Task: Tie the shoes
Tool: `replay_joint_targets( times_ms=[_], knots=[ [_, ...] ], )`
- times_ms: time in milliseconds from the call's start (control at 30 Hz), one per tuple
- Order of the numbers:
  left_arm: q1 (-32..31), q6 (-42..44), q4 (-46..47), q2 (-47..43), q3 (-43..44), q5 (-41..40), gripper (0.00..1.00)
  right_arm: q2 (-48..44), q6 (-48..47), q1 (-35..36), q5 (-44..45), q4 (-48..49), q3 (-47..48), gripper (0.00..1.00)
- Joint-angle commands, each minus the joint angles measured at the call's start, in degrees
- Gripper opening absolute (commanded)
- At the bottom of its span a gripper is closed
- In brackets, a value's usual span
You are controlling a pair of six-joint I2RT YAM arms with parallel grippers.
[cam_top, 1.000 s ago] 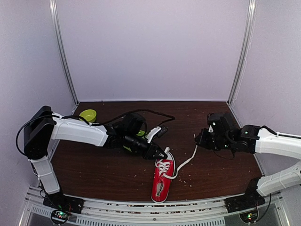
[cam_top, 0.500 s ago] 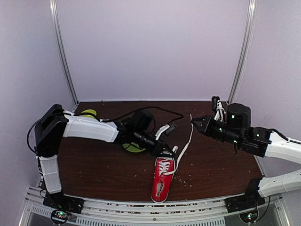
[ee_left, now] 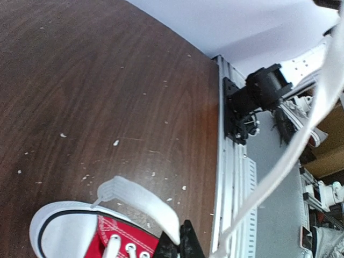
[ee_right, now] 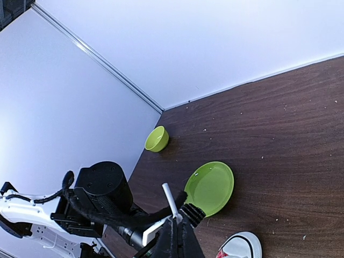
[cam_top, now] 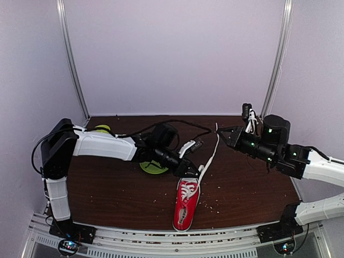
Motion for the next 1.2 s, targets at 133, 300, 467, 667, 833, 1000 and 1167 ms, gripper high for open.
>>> replay_joint_targets(
  times_ms=[133, 300, 467, 667, 833, 1000, 1167],
  knots=[
    [3.4, -4.1, 0.6, -1.7, -1.3, -13.8, 0.0, -1.9, -1.7, 0.4, -0.7, 2.2, 1.4, 0.0],
    [5.5, -5.6, 2.3, -5.2, -3.8, -19.2, 0.0, -4.5, -2.0, 0.4, 2.2, 0.7, 0.1, 0.0],
    [5.8, -4.3, 7.9, -10.2, -9.3, -14.7, 0.0, -6.3, -2.1, 0.4, 5.7, -2.5, -1.2, 0.0],
    [5.9, -2.2, 10.4, -15.4, -15.5, -8.4, 0.0, -7.2, -2.9, 0.5, 8.5, -4.5, -1.6, 0.0],
    [5.9, -3.1, -1.4, -10.3, -10.7, -17.1, 0.0, -5.8, -1.5, 0.5, 9.5, -4.7, -2.7, 0.0],
    [6.0, -6.6, -1.5, -3.5, -5.5, -18.5, 0.03, -5.1, 0.2, 0.5, 10.0, -4.2, -4.6, 0.0],
    [6.0, -7.9, -2.7, 0.0, -1.7, -17.8, 0.43, -5.5, 0.0, 0.6, 10.7, -5.0, -5.2, 0.0]
  ],
)
